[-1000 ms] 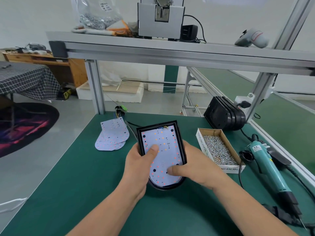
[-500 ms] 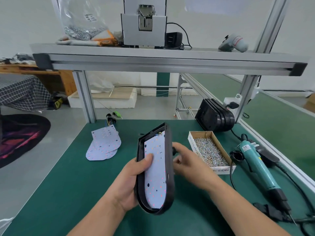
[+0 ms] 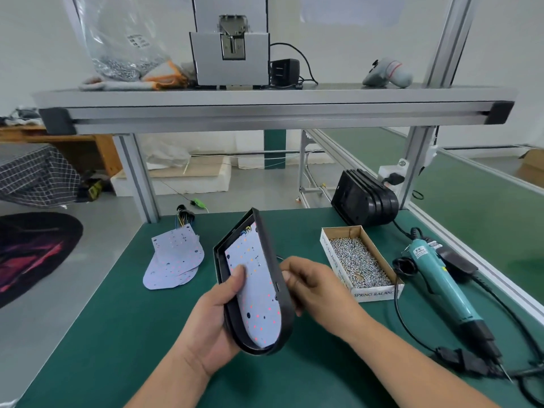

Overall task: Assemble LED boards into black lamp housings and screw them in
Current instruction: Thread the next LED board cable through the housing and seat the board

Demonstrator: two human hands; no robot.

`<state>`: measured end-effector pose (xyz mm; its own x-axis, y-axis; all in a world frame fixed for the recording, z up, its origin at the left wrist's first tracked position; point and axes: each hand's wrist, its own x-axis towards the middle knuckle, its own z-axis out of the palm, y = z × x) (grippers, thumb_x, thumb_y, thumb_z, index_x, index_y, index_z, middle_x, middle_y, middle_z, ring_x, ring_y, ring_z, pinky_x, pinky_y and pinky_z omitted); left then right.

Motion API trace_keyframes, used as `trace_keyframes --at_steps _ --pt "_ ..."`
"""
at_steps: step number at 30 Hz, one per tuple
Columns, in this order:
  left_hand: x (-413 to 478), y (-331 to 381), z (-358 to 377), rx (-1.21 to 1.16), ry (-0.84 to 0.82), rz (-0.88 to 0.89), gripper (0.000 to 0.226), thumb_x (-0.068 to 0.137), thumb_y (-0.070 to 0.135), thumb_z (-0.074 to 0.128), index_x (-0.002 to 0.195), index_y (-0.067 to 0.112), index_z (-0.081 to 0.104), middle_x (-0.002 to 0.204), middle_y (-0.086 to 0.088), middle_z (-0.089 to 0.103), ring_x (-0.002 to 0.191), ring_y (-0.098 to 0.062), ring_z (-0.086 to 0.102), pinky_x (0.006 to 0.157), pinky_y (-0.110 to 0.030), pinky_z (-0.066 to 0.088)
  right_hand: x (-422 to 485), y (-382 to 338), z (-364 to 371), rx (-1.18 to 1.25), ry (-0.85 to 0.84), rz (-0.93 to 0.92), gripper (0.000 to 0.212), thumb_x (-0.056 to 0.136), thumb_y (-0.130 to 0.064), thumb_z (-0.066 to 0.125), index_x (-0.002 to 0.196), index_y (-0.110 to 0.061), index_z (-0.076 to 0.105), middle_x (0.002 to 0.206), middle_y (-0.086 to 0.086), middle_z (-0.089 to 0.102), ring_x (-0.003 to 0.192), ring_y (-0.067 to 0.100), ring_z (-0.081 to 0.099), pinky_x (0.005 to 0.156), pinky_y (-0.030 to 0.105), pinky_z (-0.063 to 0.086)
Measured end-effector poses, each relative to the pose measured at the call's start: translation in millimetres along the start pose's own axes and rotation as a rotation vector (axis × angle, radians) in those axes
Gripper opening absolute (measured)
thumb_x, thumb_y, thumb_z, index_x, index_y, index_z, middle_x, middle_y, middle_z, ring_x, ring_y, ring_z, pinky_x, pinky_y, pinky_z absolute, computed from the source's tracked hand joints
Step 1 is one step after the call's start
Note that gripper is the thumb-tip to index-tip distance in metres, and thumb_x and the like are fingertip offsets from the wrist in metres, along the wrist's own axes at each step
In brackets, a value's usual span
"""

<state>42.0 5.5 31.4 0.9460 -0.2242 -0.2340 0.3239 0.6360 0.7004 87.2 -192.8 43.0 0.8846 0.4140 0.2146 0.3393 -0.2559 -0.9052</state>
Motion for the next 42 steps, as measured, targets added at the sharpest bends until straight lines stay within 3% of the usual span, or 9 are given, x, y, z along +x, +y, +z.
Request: trace_keyframes --at_steps 4,9,17,20,23,30,35,40,42 --pt "2 -3 1 0.037 -0.012 0.047 0.062 0.085 0.039 0.078 0.134 0.003 0.070 0.141 -0.023 0.066 0.121 -0.038 0.070 0.091 -0.047 0.061 1 -1 -3 -0.165 0.088 -0.054 0.026 0.108 -0.017 0.058 0.083 -0.026 0.059 0.070 0.005 0.065 0.057 0.009 0.056 0.057 0.026 0.045" --pt "2 -4 2 0.056 0.004 0.092 0.060 0.081 0.037 0.082 0.131 0.004 0.072 0.139 -0.024 0.067 0.123 -0.040 0.069 0.090 -0.048 0.062 4 2 -3 -0.355 0.108 -0.125 0.041 0.103 -0.014 0.059 0.076 -0.042 0.046 0.076 -0.014 0.059 0.073 0.003 0.053 0.066 0.025 0.042" --pt "2 -4 4 0.067 0.034 0.107 0.064 0.085 0.038 0.080 0.136 0.002 0.068 0.140 -0.025 0.066 0.125 -0.043 0.068 0.092 -0.049 0.061 3 -1 0 -0.297 0.136 -0.175 0.026 0.102 -0.037 0.050 0.078 -0.047 0.047 0.065 -0.019 0.060 0.061 0.003 0.053 0.058 0.013 0.037" --pt "1 -3 3 0.074 0.025 0.098 0.059 0.087 0.038 0.079 0.133 0.002 0.070 0.139 -0.026 0.067 0.122 -0.042 0.069 0.091 -0.049 0.061 1 -1 1 -0.270 0.104 -0.167 0.026 0.102 -0.037 0.049 0.079 -0.050 0.049 0.062 -0.013 0.062 0.054 0.003 0.054 0.056 0.012 0.037" --pt "-1 -2 4 0.087 -0.006 0.084 0.060 0.084 0.040 0.080 0.130 0.002 0.072 0.137 -0.026 0.067 0.117 -0.041 0.071 0.090 -0.047 0.061 1 -4 0 -0.216 0.095 -0.174 0.030 0.104 -0.031 0.052 0.080 -0.049 0.051 0.066 -0.024 0.061 0.050 0.002 0.053 0.054 0.011 0.037" --pt "-11 3 6 0.137 -0.149 0.063 0.060 0.081 0.040 0.091 0.126 0.003 0.074 0.121 -0.021 0.075 0.101 -0.035 0.077 0.083 -0.043 0.063 0 -7 -5 -0.209 0.086 -0.145 0.026 0.104 -0.036 0.054 0.080 -0.042 0.054 0.069 -0.021 0.062 0.052 0.017 0.063 0.059 0.031 0.048" --pt "-13 3 5 0.187 -0.221 0.037 0.056 0.091 0.038 0.082 0.133 0.003 0.070 0.134 -0.022 0.070 0.109 -0.031 0.075 0.086 -0.041 0.061 -1 -9 -4 -0.200 0.107 -0.207 0.037 0.109 -0.029 0.053 0.079 -0.049 0.054 0.073 -0.026 0.062 0.054 0.021 0.059 0.057 0.022 0.044" --pt "-12 -1 5 0.160 -0.150 0.031 0.073 0.072 0.039 0.096 0.129 0.000 0.072 0.123 -0.020 0.075 0.091 -0.032 0.078 0.074 -0.042 0.063 2 -4 -2 -0.329 0.167 -0.247 0.043 0.110 -0.026 0.053 0.080 -0.058 0.049 0.078 -0.031 0.058 0.068 0.001 0.055 0.064 0.017 0.037" --pt "-13 -2 7 0.136 -0.136 0.039 0.069 0.073 0.036 0.093 0.128 0.000 0.072 0.121 -0.020 0.076 0.086 -0.031 0.078 0.070 -0.042 0.063 4 -4 -1 -0.380 0.201 -0.266 0.037 0.109 -0.028 0.052 0.082 -0.052 0.047 0.081 -0.033 0.055 0.074 -0.003 0.052 0.066 0.015 0.035"
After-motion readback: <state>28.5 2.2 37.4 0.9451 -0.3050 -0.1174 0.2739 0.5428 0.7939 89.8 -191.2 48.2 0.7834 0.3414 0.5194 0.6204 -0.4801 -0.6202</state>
